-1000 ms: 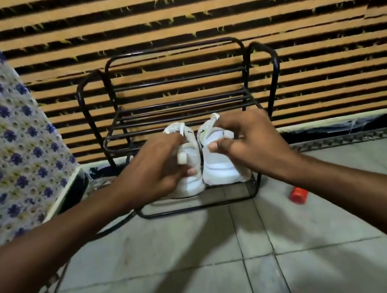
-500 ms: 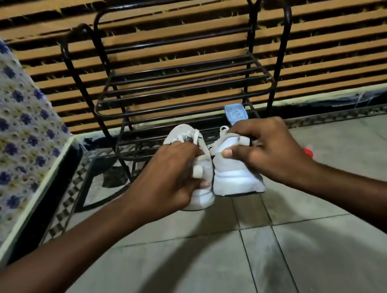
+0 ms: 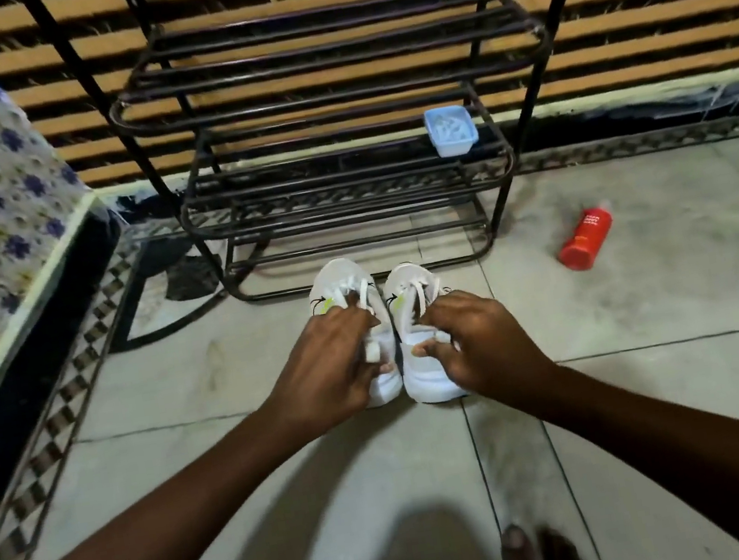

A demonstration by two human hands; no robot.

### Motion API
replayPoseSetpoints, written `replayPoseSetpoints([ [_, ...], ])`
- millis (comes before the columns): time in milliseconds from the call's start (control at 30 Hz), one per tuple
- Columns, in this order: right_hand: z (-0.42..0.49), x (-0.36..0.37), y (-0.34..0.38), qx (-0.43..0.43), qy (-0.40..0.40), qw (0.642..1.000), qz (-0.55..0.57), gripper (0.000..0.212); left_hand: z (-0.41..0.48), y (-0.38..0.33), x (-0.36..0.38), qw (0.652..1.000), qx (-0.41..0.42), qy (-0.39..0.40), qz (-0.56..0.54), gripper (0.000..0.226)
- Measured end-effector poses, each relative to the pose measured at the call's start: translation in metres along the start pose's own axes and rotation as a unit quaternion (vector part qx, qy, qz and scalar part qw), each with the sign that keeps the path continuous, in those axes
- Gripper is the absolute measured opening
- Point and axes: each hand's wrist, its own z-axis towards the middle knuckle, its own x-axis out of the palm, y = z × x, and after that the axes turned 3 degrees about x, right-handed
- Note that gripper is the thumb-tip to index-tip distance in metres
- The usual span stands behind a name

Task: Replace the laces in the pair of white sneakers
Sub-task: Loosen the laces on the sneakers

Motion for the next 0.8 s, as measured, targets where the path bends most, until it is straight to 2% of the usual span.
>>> replayPoseSetpoints([
  [167, -0.013, 0.038, -0.026, 0.018, 0.005, 0.999, -0.033, 0.020, -0.013, 0.014, 0.043, 0.999, -0.024, 0.030, 0.009, 0.025],
  [333, -0.036, 0.067, -0.039, -0.039, 0.015, 0.995, -0.091, 0.020, -0.027, 0.014, 0.071, 0.998, -0.008, 0.066, 0.011, 0.034],
  [567, -0.050, 0.079, -0.040, -0.026, 0.011, 0.995, -0.097, 0.022, -0.045, 0.017, 0.075, 0.994, -0.041, 0.098, 0.020, 0.030],
  [800, -0.055, 0.068, -0.044, -0.023, 0.026, 0.994, -0.103, 0.024, -0.048, 0.018, 0.071, 0.991, -0.052, 0.120, 0.038, 0.037],
])
